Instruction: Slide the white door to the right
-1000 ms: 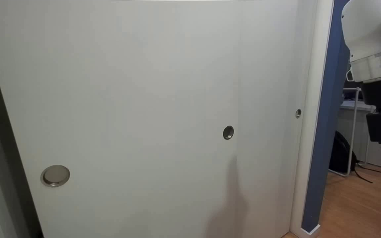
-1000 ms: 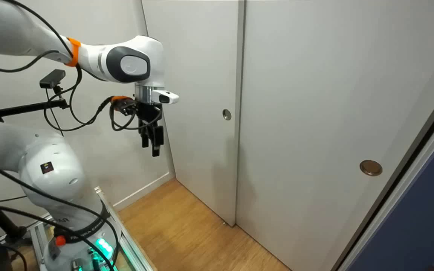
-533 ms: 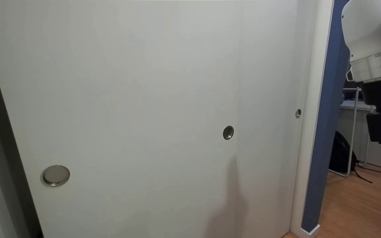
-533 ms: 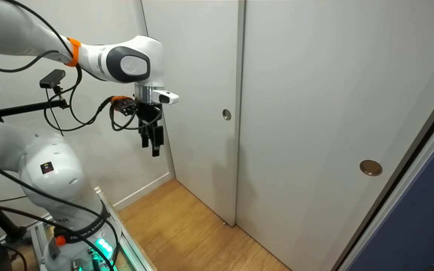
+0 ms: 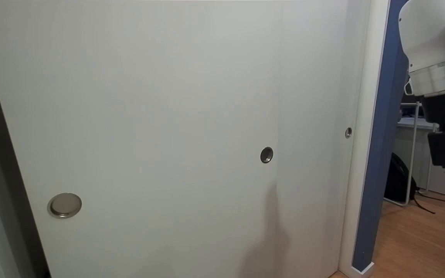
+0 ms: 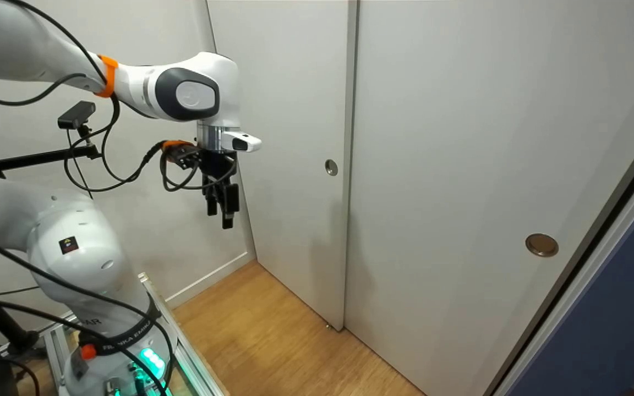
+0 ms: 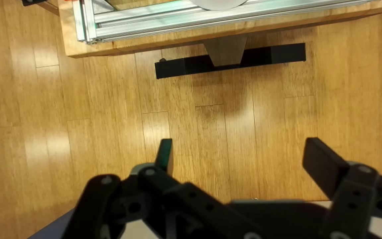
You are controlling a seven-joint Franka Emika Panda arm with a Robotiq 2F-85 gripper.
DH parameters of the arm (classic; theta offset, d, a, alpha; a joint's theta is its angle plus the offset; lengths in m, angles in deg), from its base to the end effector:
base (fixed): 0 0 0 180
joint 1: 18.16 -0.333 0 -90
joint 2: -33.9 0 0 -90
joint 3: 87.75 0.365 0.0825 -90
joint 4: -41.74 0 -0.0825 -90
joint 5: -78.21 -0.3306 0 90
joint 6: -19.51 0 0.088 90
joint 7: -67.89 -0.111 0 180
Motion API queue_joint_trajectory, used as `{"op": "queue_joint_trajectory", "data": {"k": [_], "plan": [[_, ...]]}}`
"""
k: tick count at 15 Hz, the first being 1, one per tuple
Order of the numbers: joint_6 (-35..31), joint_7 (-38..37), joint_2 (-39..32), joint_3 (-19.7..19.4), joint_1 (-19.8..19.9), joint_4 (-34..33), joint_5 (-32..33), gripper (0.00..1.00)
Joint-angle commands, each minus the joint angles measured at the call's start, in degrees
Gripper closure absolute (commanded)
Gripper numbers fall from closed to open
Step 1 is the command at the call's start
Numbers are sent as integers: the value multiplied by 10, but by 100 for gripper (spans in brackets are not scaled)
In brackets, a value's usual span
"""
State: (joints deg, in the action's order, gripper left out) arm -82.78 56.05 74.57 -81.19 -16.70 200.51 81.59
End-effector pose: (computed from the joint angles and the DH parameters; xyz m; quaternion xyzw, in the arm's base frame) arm 0.2095 0.0163 0.4494 0.9859 -0.0666 -0.1295 0.0826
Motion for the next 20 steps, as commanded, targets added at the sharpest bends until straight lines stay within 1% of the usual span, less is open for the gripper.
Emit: {"op": "queue_joint_trajectory", "data": {"k": [1,2,3,6,9,11,12,13,16,19,20], "plan": [[2,-2,0,-4,-5,-1,2,0],[-24,-4,-6,-4,-1,-7,11,0],[-36,-1,-11,-4,0,-14,13,0],[-121,-5,-39,6,3,-36,34,0],[-231,-17,-79,17,14,-54,77,0],[-320,-29,-105,18,20,-57,92,0],[-373,-43,-122,26,30,-57,107,0],[-410,-52,-144,28,34,-61,111,0],[-516,-104,-208,55,76,-75,156,0],[-594,-170,-261,88,130,-99,220,0],[-597,-181,-283,95,140,-113,230,0]]}}
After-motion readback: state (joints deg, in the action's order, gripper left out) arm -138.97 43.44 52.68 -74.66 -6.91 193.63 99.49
